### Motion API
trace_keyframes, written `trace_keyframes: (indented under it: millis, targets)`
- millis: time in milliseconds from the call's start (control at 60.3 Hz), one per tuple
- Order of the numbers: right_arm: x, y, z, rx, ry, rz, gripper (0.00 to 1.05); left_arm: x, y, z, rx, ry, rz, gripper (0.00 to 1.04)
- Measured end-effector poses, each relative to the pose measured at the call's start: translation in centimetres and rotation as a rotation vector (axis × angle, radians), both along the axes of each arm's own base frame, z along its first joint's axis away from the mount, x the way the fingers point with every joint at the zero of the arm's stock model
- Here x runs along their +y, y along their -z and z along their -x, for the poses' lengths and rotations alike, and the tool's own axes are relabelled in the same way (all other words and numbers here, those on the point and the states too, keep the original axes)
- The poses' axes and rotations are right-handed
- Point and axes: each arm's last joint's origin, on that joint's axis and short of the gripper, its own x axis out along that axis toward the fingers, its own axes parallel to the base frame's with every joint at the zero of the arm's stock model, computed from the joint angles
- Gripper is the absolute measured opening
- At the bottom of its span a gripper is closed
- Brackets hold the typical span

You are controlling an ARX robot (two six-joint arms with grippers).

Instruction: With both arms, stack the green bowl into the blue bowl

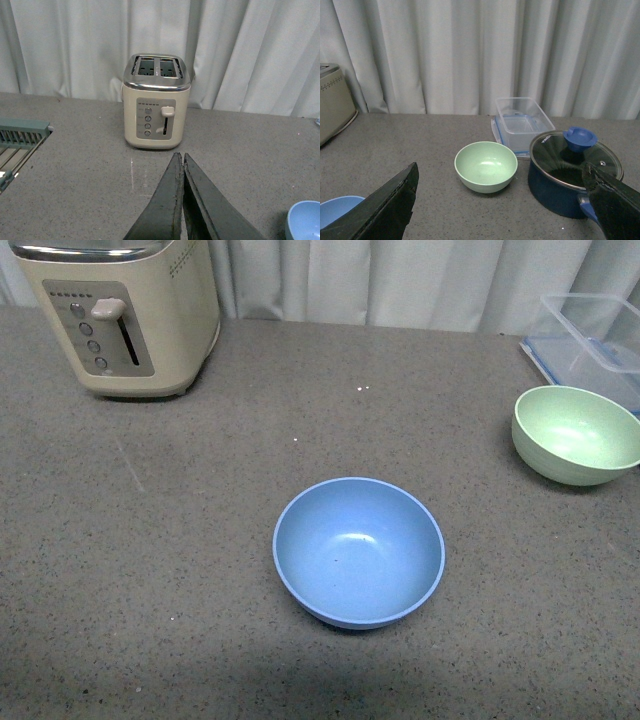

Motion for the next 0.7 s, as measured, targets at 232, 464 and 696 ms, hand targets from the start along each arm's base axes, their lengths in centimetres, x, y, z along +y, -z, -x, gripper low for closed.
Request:
trace_keyframes:
  millis: [232, 464, 696]
  targets:
    - [0.0, 0.0, 0.0, 0.000, 0.000, 0.000, 0.96, 0.0, 0.0, 0.6, -0.001, 0.000, 0.000, 0.04]
    - [0.0, 0.0, 0.0, 0.000, 0.000, 0.000, 0.96, 0.0, 0.4, 1.8, 0.011, 0.003, 0.000, 0.04]
    - [0.0, 0.0, 0.0, 0.000, 0.000, 0.000, 0.96, 0.0, 0.4, 1.9, 0.006, 0.003, 0.000, 0.04]
